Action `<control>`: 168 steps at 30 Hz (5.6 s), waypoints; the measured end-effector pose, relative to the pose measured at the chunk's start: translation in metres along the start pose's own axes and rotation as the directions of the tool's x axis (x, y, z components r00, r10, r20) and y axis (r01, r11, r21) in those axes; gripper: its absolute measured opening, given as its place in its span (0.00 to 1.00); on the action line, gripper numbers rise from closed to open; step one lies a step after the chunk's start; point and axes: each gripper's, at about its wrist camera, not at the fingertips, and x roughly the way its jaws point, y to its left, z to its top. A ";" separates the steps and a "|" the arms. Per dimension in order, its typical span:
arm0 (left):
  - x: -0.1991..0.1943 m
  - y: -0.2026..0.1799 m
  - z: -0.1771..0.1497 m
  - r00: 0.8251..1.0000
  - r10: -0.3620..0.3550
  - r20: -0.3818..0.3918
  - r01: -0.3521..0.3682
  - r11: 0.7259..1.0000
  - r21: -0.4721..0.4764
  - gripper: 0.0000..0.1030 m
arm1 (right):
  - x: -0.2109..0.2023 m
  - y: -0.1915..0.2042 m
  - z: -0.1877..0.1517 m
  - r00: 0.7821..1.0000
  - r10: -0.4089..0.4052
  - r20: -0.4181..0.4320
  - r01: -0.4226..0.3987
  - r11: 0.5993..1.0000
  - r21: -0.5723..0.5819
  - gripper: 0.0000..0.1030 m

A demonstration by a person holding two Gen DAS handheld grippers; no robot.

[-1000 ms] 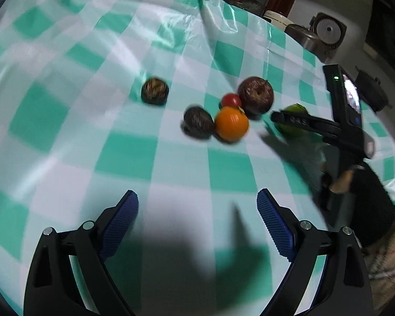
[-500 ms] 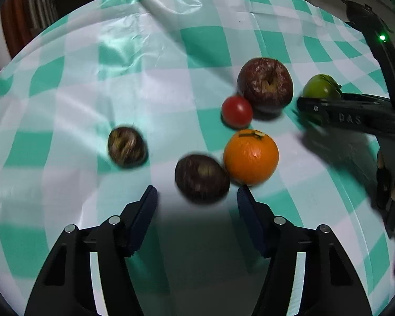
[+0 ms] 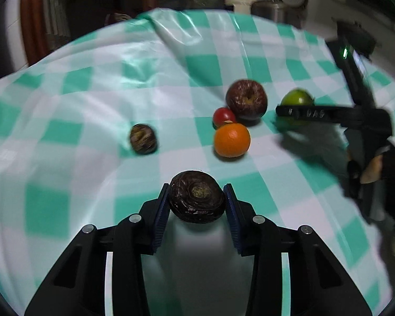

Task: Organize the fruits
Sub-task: 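Grasp a dark shrivelled fruit with the left tool while the right grasps a green tomato, then carry the dark fruit and green tomato into the white box and release both, then return both open tools toward the mandarin, red tomato and brown apple, then grasp the dark shrivelled fruit with the left tool while the right grasps the mandarin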

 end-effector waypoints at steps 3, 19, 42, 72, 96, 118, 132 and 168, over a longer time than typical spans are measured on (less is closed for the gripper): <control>-0.036 0.009 -0.022 0.999 0.017 0.041 -0.016 1.000 -0.016 0.38 | -0.022 0.013 -0.022 0.996 0.094 -0.008 -0.094 0.996 -0.003 0.66; -0.187 0.081 -0.173 0.979 0.165 0.119 -0.139 0.969 -0.205 0.38 | -0.176 0.152 -0.153 0.917 0.394 -0.059 -0.393 0.868 -0.303 0.66; -0.293 0.177 -0.377 0.894 0.422 -0.151 -0.445 0.799 -0.404 0.38 | -0.252 0.383 -0.359 0.700 0.505 -0.506 -0.686 0.276 -0.673 0.66; -0.161 0.196 -0.499 0.749 0.134 -0.649 -0.473 0.794 -0.382 0.41 | -0.125 0.457 -0.536 0.774 -0.129 -0.620 -0.624 0.010 -0.781 0.67; -0.226 0.207 -0.406 0.708 0.435 -0.556 -0.655 0.698 -0.289 0.86 | -0.255 0.408 -0.391 0.640 0.466 -0.610 -0.740 0.163 -0.652 0.82; -0.084 0.030 -0.088 0.999 0.034 0.004 -0.031 0.961 -0.274 0.86 | -0.159 0.043 -0.150 0.970 0.238 0.045 -0.237 0.971 -0.034 0.92; -0.040 0.053 -0.075 0.997 -0.035 0.064 0.060 0.895 -0.443 0.87 | -0.031 0.119 -0.057 0.987 0.154 -0.053 -0.161 0.973 -0.166 0.92; 0.063 0.035 0.027 0.991 0.120 -0.065 -0.128 0.979 -0.155 0.35 | -0.051 0.061 -0.083 0.983 0.181 -0.026 -0.182 0.980 -0.075 0.45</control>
